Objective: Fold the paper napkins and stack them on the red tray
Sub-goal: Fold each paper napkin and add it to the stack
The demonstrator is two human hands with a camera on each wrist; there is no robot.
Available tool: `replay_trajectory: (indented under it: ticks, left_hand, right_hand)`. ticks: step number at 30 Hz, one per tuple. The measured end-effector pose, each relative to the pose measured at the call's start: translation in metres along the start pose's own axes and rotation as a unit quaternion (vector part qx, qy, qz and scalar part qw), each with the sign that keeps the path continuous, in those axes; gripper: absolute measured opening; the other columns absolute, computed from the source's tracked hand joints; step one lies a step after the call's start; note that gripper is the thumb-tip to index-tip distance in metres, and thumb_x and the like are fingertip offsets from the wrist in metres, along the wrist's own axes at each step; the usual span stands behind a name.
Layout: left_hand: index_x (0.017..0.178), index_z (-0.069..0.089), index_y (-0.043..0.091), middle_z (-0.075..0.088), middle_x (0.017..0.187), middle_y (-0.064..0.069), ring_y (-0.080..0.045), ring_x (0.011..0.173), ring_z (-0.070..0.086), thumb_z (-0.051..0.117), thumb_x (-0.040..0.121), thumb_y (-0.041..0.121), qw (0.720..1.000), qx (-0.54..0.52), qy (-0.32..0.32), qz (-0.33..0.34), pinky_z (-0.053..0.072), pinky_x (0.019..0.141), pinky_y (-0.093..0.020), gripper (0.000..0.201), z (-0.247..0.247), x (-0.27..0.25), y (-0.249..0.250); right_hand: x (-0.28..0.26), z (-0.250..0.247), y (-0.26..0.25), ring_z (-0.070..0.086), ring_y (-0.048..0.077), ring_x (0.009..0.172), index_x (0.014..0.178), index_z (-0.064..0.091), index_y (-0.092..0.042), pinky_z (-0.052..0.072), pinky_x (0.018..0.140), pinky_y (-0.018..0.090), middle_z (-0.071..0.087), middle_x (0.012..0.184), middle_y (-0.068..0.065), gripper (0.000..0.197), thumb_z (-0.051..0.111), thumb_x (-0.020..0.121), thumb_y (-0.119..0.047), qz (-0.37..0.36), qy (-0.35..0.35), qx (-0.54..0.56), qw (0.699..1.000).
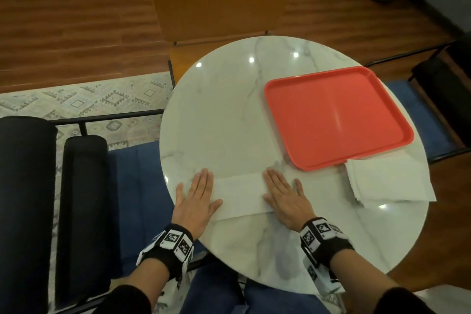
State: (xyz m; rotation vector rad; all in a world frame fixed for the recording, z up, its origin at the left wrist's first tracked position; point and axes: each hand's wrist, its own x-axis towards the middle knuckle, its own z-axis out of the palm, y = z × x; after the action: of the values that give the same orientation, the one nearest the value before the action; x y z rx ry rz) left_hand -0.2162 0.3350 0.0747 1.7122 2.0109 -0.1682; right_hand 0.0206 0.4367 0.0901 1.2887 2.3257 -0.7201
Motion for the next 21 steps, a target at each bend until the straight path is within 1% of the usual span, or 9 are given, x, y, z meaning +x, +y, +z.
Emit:
replay_trajectory:
  ticks: [2,5,9,12,15,17,18,20,21]
  left_hand:
    - [0.137,0.047,0.006,0.047,0.143,-0.01,-0.024,0.124,0.054,0.023,0.097,0.046,0.998,0.013,0.057,0.008,0.049,0.085,-0.049,0.062,-0.002,0.001,0.002]
    - [0.124,0.059,0.012,0.063,0.117,-0.007,-0.026,0.095,0.063,0.065,0.081,0.036,0.991,-0.001,0.129,-0.019,0.046,0.073,-0.038,0.05,-0.014,0.003,0.013]
    - [0.123,0.048,0.022,0.062,0.106,0.0,-0.022,0.101,0.056,0.055,0.082,0.033,0.994,-0.027,0.043,-0.099,0.03,0.084,-0.036,0.043,-0.043,0.01,0.033]
    - [0.115,0.055,0.027,0.058,0.11,0.005,-0.017,0.106,0.055,0.054,0.086,0.031,0.998,-0.064,0.005,-0.007,0.034,0.089,-0.034,0.029,-0.067,0.01,0.065]
    - [0.096,0.06,0.029,0.057,0.091,0.015,-0.006,0.088,0.057,0.06,0.085,0.027,0.972,-0.216,-0.028,0.089,0.043,0.076,-0.028,0.011,-0.097,0.004,0.114]
    - [0.091,0.062,0.03,0.059,0.079,0.015,-0.002,0.073,0.055,0.066,0.083,0.026,0.949,-0.285,-0.032,0.131,0.041,0.065,-0.024,0.01,-0.117,0.004,0.149]
    - [0.09,0.064,0.029,0.062,0.077,0.013,-0.003,0.072,0.057,0.069,0.081,0.026,0.938,-0.313,-0.03,0.145,0.043,0.064,-0.024,0.011,-0.123,0.007,0.167]
    - [0.089,0.067,0.027,0.068,0.082,0.007,-0.007,0.077,0.062,0.073,0.078,0.025,0.916,-0.373,-0.028,0.147,0.047,0.069,-0.025,0.013,-0.127,0.019,0.202]
    - [0.09,0.067,0.026,0.07,0.085,0.004,-0.009,0.079,0.064,0.075,0.077,0.024,0.902,-0.409,-0.031,0.136,0.049,0.071,-0.025,0.015,-0.124,0.027,0.22]
  right_hand:
    - [-0.004,-0.002,0.002,-0.014,0.003,0.144,0.15,-0.011,-0.027,-0.005,0.117,0.048,-0.025,0.15,-0.017,0.061,0.01,0.098,-0.049,0.002,-0.003,0.008,1.0]
    - [-0.006,-0.009,-0.004,-0.01,0.007,0.146,0.151,-0.007,-0.023,-0.001,0.117,0.053,-0.016,0.158,-0.011,0.059,0.023,0.102,-0.036,0.002,-0.002,0.024,1.0]
    - [-0.01,-0.035,-0.015,0.003,0.018,0.148,0.152,-0.001,-0.024,0.003,0.113,0.059,0.004,0.161,0.001,0.071,0.043,0.097,-0.033,-0.004,0.005,0.057,0.998]
    - [-0.021,-0.064,-0.018,-0.002,0.022,0.148,0.15,0.005,-0.038,-0.002,0.112,0.062,0.004,0.16,0.003,0.084,0.06,0.086,-0.04,-0.064,0.009,0.123,0.99]
    - [-0.038,-0.09,0.004,0.005,0.018,0.147,0.132,0.046,-0.04,-0.004,0.112,0.063,0.02,0.158,-0.004,0.056,0.068,0.08,-0.04,-0.076,0.02,0.152,0.985]
    - [-0.054,-0.106,0.041,0.032,0.013,0.138,0.113,0.062,-0.033,0.011,0.115,0.045,0.048,0.14,-0.012,0.036,0.071,0.079,-0.038,-0.055,0.037,0.186,0.98]
    - [-0.065,-0.115,0.063,0.048,0.009,0.123,0.105,0.066,-0.032,0.021,0.111,0.036,0.061,0.121,-0.018,0.029,0.072,0.078,-0.038,-0.046,0.046,0.208,0.976]
    - [-0.088,-0.132,0.115,0.061,0.005,0.087,0.088,0.07,-0.027,0.042,0.095,0.038,0.068,0.086,-0.018,0.014,0.074,0.076,-0.034,-0.027,0.058,0.261,0.963]
    - [-0.099,-0.141,0.143,0.064,0.008,0.079,0.083,0.071,-0.023,0.048,0.087,0.04,0.07,0.08,-0.011,0.012,0.076,0.076,-0.031,-0.012,0.066,0.293,0.954]
